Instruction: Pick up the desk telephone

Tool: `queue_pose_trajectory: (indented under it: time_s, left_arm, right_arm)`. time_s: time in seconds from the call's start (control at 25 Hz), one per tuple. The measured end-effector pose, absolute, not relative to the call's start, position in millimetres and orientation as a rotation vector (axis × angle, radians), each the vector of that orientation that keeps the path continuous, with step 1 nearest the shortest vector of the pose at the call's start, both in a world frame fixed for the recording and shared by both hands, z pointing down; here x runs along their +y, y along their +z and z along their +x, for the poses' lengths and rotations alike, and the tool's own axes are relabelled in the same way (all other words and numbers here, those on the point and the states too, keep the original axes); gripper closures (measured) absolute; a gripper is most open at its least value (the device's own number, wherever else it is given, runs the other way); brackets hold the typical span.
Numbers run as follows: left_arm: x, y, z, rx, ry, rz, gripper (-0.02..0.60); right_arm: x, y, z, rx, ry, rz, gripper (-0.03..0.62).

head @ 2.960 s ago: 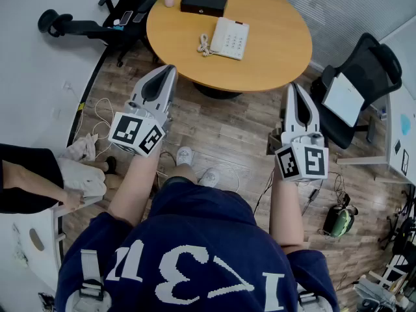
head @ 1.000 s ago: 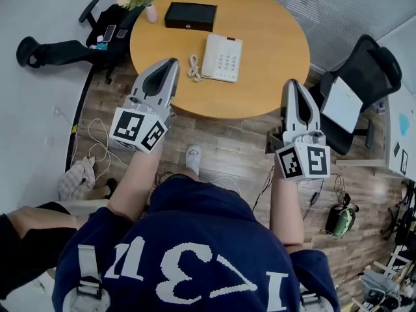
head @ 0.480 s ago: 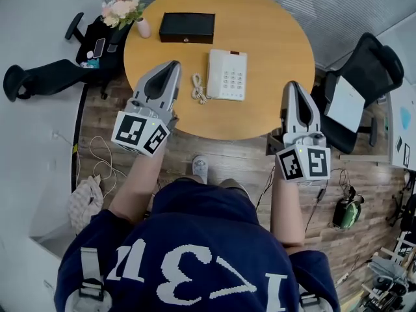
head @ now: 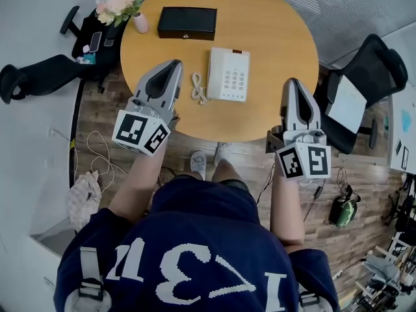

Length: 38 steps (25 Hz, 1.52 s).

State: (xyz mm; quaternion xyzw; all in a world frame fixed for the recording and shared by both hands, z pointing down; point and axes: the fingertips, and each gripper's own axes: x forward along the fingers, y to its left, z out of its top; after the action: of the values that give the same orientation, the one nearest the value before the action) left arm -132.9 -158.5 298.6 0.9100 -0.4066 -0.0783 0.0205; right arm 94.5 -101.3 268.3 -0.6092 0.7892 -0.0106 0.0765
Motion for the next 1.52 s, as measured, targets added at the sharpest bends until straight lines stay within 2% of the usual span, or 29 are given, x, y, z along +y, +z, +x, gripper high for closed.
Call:
queue_pose_trajectory:
  time_s: [0.84, 1.52]
  left_arm:
    - [-256, 279, -69, -1.505, -0.301, 2.749, 0.565]
    - [-287, 301, -71, -1.415, -0.230, 2.755, 0.565]
  right_arm:
    - [-230, 243, 163, 2.476, -0.004, -1.575, 0.565]
    - [-272, 261, 149, 2.461, -0.066, -1.627, 0.563]
